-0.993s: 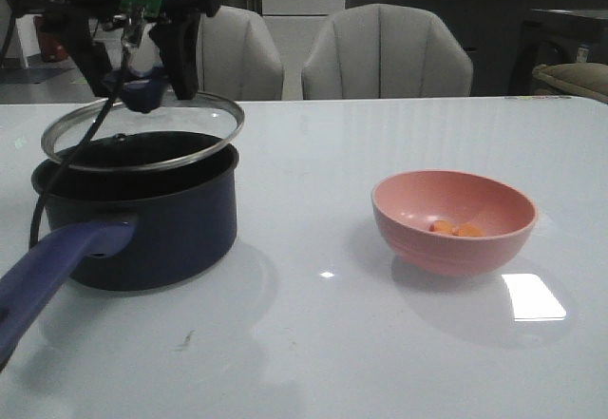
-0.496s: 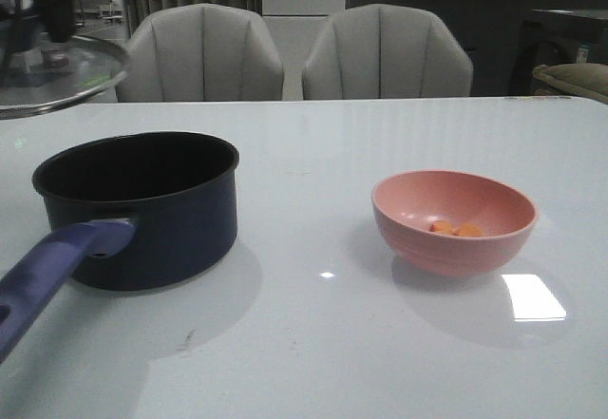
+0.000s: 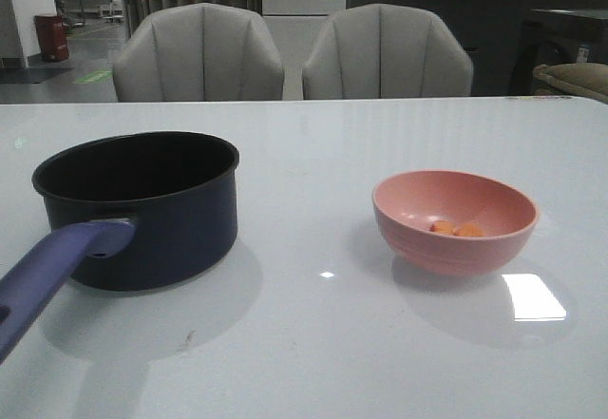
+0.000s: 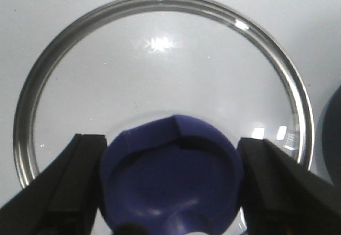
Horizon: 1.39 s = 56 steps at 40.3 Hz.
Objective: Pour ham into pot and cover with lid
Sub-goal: 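Lift the glass lid off the saucepan with the left gripper, then hold the lid raised beside the saucepan with the left gripper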
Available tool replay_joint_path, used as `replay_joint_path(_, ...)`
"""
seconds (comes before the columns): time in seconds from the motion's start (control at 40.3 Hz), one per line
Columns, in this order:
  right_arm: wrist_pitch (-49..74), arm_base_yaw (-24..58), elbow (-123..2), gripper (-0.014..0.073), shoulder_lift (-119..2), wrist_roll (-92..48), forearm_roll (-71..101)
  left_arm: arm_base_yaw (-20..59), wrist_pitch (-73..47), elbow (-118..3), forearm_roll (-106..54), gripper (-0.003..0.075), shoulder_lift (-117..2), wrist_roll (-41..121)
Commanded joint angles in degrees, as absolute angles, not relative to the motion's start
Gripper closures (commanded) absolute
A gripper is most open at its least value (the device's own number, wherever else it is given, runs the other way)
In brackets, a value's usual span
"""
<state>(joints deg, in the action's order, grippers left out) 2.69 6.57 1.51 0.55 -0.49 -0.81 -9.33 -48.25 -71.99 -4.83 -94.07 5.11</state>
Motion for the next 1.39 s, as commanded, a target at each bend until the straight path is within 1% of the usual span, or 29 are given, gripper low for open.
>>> replay_joint_path(0.0,-2.12,6.26,1.28,0.0448,1.76,-0.74,-1.41,-9.82,-39.5,-69.95,-5.9,0.0369,-92.05,5.43)
replay_joint_path(0.298,-2.12,6.26,1.28,0.0448,1.76,-0.74,-1.41,-9.82,-37.83,-68.13,-6.38,0.0368,-99.2,5.43)
replay_joint_path(0.62,-2.12,6.26,1.28,0.0448,1.76,-0.74,-1.41,-9.82,-37.3,-68.13,-6.38,0.036,-102.29,5.43)
replay_joint_path(0.695,-2.12,6.26,1.28,0.0448,1.76,-0.74,-1.41,-9.82,-37.58,-68.13,-6.38,0.0323,-102.68,5.43)
replay_joint_path(0.844,-2.12,6.26,1.28,0.0448,1.76,-0.74,-1.41,-9.82,-38.97,-68.81,-6.05,0.0132,-102.68,5.43)
replay_joint_path(0.943,-2.12,6.26,1.28,0.0448,1.76,-0.74,-1.41,-9.82,-40.87,-70.0,-5.79,0.0051,-102.68,5.43)
replay_joint_path(1.166,-2.12,6.26,1.28,0.0448,1.76,-0.74,-1.41,-8.15,-43.7,-73.07,-5.24,0.0044,-100.95,6.0)
replay_joint_path(1.365,-2.12,6.26,1.28,0.0448,1.76,-0.74,-1.41,-5.32,-42.26,-71.76,-5.35,0.0045,-93.56,6.91)
